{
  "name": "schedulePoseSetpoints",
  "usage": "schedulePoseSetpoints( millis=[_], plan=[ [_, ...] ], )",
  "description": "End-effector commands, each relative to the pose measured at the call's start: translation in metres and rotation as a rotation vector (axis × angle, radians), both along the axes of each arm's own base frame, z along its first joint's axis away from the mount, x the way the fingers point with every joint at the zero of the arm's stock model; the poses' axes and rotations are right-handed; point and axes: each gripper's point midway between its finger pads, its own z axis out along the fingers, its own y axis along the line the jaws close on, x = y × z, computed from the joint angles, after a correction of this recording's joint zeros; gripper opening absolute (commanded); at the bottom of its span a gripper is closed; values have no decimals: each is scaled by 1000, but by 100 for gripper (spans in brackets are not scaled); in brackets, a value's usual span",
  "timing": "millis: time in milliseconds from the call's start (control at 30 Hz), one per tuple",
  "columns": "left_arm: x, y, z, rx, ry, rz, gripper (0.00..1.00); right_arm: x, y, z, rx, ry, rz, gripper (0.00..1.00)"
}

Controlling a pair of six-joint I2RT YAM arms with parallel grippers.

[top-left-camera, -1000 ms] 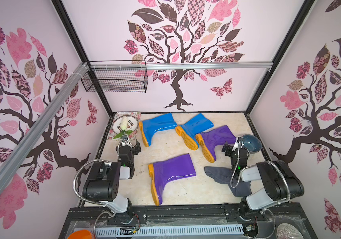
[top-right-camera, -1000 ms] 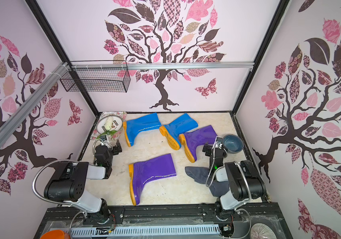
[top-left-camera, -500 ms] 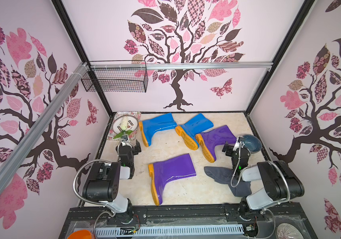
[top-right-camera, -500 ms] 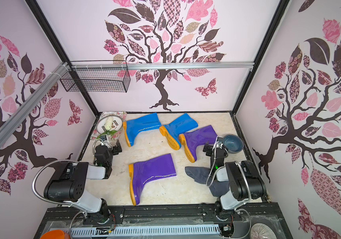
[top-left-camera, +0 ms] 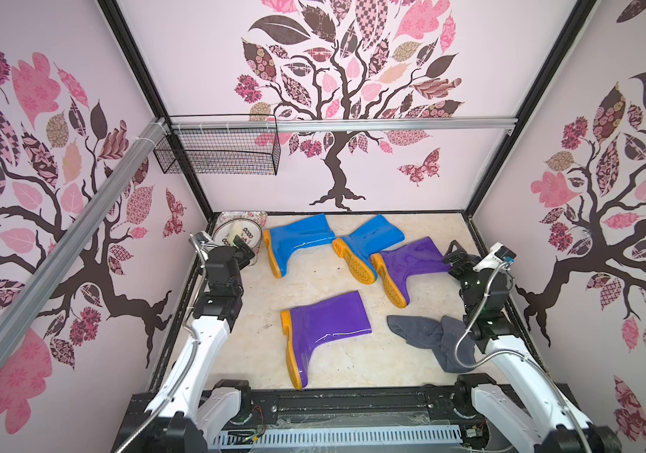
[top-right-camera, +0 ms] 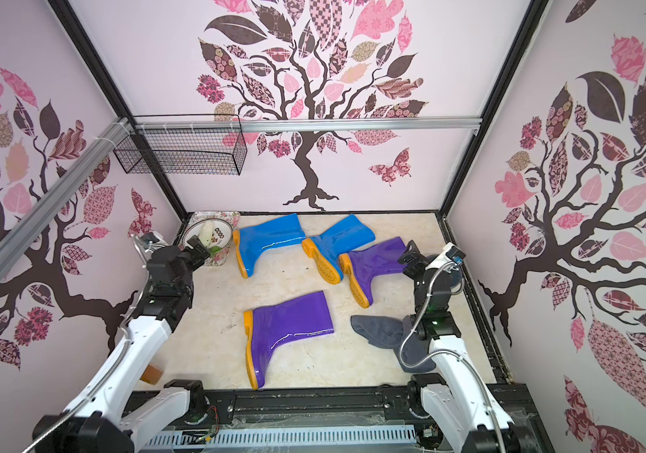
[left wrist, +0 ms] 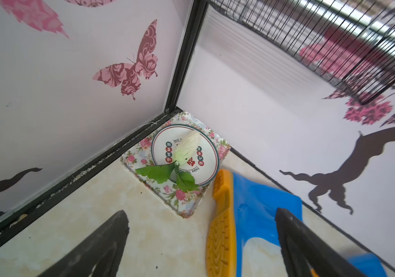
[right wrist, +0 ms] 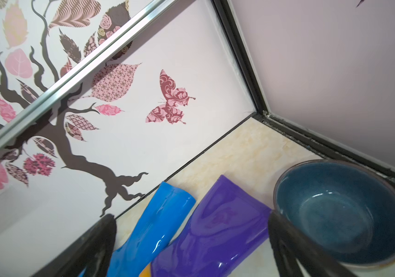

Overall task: Wipe the rubber boots with a cloth
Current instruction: Pick up the cleaning item at the center of the board.

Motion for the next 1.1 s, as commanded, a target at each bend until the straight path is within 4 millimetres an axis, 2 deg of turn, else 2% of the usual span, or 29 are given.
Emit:
schedulePoseSetpoints(
  millis=[0,100,267,367,433,667,833,967,1000,1067],
  plan=[
    [-42,-27,-33,-153,199,-103,98,-25,23,-59,110,432,81,100],
    [-76,-40,-48,-201,317,-145,98,-53,39,-93,77,598,110,100],
    [-122,-67,-83,-216,529,-232,98,-105,66,-148,37,755,120,100],
    [-148,-77,-96,-183,611,-241,98,-129,69,-176,9,840,84,100],
    [-157,-84,-100,-162,644,-264,98,-139,57,-185,-13,875,16,100],
    [-190,-97,-130,-117,795,-295,98,-146,61,-223,-12,951,27,100],
    [-202,-112,-159,-134,852,-323,98,-150,65,-247,-31,1012,46,97],
    [-211,-128,-180,-150,890,-365,96,-151,71,-257,-13,1004,96,86],
    [-213,-131,-184,-148,891,-374,96,-150,72,-257,-19,996,109,80],
    [-217,-133,-192,-138,908,-378,96,-151,72,-256,-17,994,110,76]
  ],
)
